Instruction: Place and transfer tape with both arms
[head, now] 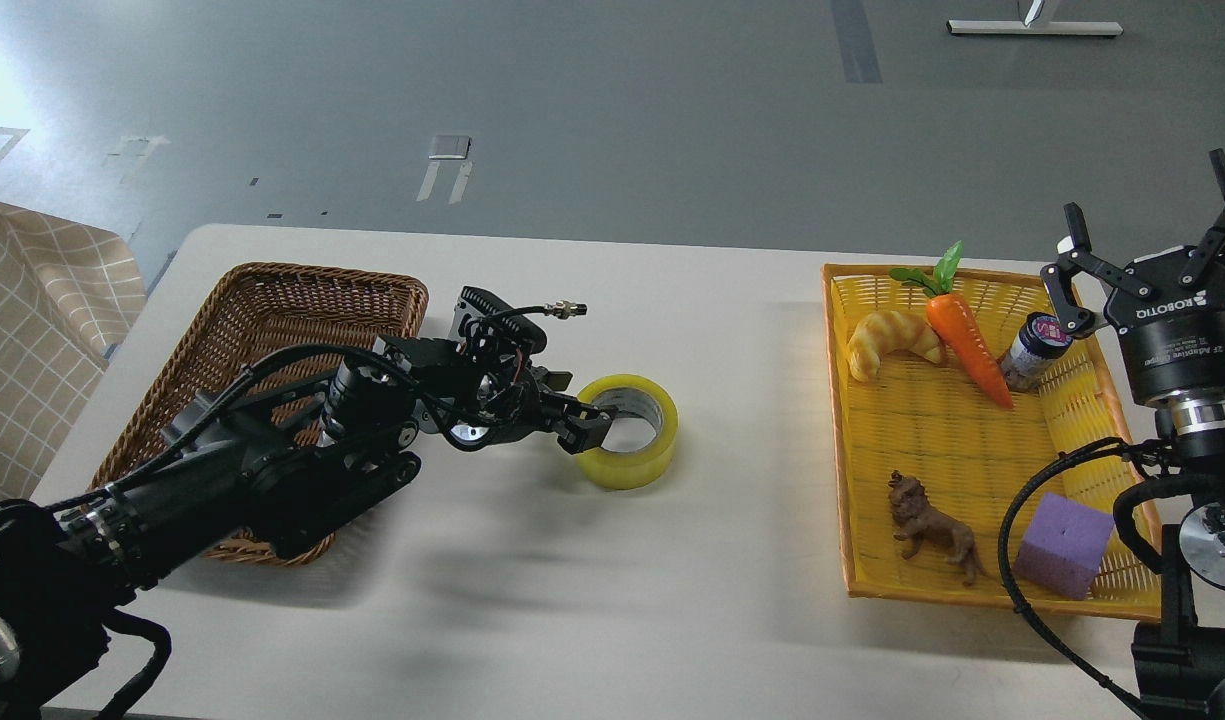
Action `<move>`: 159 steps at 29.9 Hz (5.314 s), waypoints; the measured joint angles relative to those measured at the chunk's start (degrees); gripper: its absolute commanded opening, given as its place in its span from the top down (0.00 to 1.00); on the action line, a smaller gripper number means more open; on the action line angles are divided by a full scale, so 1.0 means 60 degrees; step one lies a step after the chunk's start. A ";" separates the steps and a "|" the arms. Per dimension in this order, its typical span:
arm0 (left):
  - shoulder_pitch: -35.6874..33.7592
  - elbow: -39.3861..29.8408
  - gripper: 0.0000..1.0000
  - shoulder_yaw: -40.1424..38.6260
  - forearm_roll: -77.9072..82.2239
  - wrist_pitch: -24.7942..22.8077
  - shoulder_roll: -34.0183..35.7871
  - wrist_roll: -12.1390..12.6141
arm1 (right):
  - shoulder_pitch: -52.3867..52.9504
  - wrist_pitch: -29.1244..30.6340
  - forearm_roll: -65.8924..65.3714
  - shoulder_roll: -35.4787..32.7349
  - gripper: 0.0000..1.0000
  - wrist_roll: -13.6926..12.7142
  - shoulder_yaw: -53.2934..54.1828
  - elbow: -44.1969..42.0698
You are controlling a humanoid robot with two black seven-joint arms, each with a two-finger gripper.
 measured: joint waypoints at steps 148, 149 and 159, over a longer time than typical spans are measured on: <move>-0.1824 -0.1113 0.02 -0.1908 -1.7918 -0.0259 0.3781 -0.3372 | 0.1073 0.0000 0.0448 0.0000 0.01 -0.0053 -0.0088 -0.0514; -0.1458 -0.1207 0.02 -0.2224 -1.7915 -0.0258 0.3587 -0.3389 | 0.1161 0.0000 0.0449 0.0000 0.01 -0.0068 -0.0106 -0.0577; 0.0700 -0.1424 0.02 -0.3594 -1.7904 -0.0255 0.1864 -0.3424 | 0.1842 0.0000 0.0453 0.0000 0.01 -0.0147 -0.0204 -0.1190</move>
